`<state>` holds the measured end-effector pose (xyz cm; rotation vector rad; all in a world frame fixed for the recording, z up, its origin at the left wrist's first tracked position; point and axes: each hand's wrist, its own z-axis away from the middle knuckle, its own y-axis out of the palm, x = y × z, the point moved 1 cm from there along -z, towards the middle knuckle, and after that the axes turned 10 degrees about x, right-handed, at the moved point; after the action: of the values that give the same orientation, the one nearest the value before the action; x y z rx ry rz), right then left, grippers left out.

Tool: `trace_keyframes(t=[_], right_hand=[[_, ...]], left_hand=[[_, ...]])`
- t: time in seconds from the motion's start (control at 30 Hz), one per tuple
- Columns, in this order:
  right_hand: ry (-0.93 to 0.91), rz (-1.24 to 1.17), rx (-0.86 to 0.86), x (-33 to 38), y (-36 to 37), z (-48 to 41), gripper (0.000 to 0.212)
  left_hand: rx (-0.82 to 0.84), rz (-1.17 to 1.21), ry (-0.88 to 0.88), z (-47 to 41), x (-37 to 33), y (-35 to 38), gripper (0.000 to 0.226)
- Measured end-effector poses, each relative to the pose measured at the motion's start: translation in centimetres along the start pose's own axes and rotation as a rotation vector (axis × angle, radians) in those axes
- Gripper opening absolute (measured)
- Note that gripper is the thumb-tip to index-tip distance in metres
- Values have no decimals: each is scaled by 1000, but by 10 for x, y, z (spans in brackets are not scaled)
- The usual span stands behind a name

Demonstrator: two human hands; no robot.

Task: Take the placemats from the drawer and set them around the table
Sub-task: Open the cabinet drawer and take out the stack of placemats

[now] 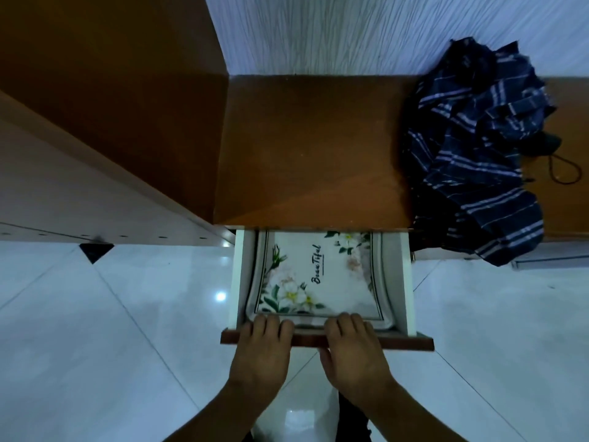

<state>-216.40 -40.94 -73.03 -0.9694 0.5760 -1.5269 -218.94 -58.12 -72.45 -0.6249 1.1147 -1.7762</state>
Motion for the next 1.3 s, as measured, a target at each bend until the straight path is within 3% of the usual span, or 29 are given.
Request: trace_keyframes(t=[0.27, 0.33, 0.4, 0.5, 0.63, 0.83, 0.97, 1.13, 1.3], right_hand=[[-84, -35, 88, -2, 10, 14, 29], [-81, -148, 118, -7, 4, 10, 34], [40, -377, 82, -17, -7, 4, 33], [385, -543, -53, -41, -20, -8, 36], [624, -765, 112, -55, -21, -29, 52], [827, -825, 248, -58, -16, -67, 76], [776, -862, 124, -59, -2, -65, 78], [679, -873, -125, -56, 7, -50, 58], [705, -1043, -361, -50, -7, -45, 54]], left_hand=[[33, 40, 110, 12, -2, 8, 24], [49, 156, 146, 9, 2, 6, 27], [64, 314, 140, 2, 6, 1, 40], [61, 599, -94, -13, 8, -5, 47], [223, 755, -462, -31, 2, -5, 56], [333, 856, -593, -53, 5, 2, 64], [271, 1002, -617, -65, 14, 6, 57], [229, 1028, -638, -65, 15, 16, 59], [101, 1101, -648, -65, 15, 11, 30]])
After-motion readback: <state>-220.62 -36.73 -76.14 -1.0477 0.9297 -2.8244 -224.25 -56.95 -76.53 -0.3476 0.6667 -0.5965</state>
